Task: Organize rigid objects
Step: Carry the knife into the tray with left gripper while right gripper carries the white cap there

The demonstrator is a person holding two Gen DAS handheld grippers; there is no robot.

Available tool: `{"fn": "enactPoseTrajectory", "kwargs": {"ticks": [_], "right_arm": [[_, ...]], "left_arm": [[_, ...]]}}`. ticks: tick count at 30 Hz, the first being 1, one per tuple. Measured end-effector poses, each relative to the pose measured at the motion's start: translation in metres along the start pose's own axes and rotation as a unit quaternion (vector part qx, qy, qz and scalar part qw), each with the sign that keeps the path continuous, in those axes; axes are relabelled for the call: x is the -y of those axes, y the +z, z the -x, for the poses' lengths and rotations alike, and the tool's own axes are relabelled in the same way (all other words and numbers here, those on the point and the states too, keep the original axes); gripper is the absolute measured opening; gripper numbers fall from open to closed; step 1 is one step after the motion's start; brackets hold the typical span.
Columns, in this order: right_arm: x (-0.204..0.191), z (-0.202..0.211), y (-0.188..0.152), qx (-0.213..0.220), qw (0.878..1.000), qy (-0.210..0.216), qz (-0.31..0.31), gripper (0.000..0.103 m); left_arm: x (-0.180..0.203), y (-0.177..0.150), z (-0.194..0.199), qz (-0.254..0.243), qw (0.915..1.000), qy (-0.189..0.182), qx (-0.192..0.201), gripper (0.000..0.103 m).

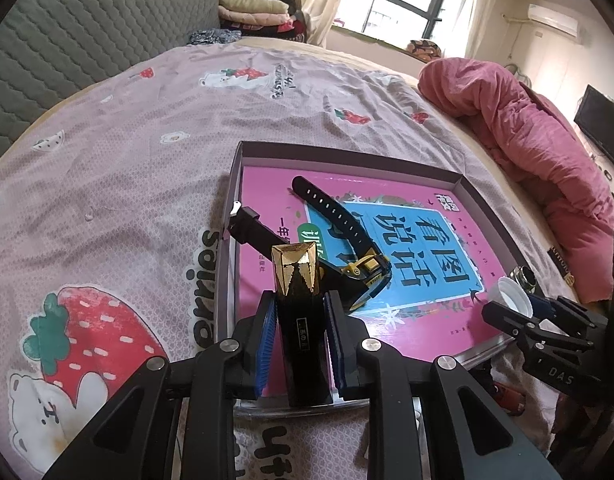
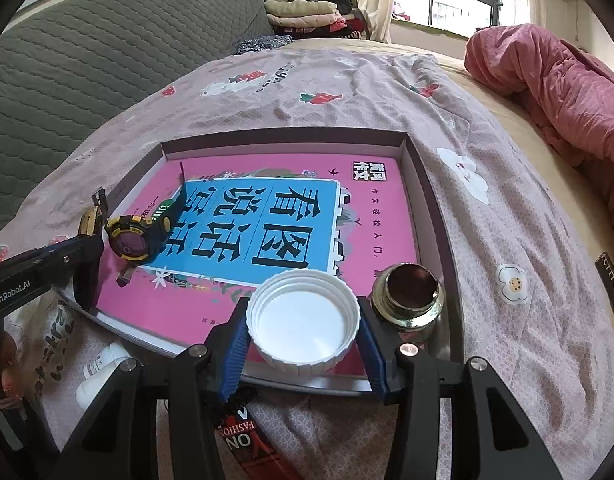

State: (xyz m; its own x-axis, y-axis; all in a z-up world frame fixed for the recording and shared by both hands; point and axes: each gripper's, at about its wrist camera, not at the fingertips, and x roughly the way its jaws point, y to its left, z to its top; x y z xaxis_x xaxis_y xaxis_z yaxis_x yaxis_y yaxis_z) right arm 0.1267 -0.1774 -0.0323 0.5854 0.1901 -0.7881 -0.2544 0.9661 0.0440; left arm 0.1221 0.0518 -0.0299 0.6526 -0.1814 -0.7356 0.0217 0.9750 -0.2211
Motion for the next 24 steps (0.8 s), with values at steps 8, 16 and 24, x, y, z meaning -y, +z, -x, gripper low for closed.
{"fn": "enactPoseTrajectory", "kwargs": {"ticks": [8,16,24], "right_arm": [[0.001,0.001,0.000,-0.003,1.000,0.004,-0.001,0.050],[-0.001,0.003,0.000,-0.001,1.000,0.003,0.005,0.050],[-0.010,0.007,0.000,0.006,1.000,0.006,0.023,0.050]], "left_arm": [[-0.003,0.000,-0.007,0.003,0.9998,0.006,-0.016,0.027],[0.000,-0.003,-0.008,-0.007,0.9996,0.011,-0.026,0.027],[0.002,-0.004,-0.006,-0.014,0.9992,0.012,-0.034,0.028]]}}
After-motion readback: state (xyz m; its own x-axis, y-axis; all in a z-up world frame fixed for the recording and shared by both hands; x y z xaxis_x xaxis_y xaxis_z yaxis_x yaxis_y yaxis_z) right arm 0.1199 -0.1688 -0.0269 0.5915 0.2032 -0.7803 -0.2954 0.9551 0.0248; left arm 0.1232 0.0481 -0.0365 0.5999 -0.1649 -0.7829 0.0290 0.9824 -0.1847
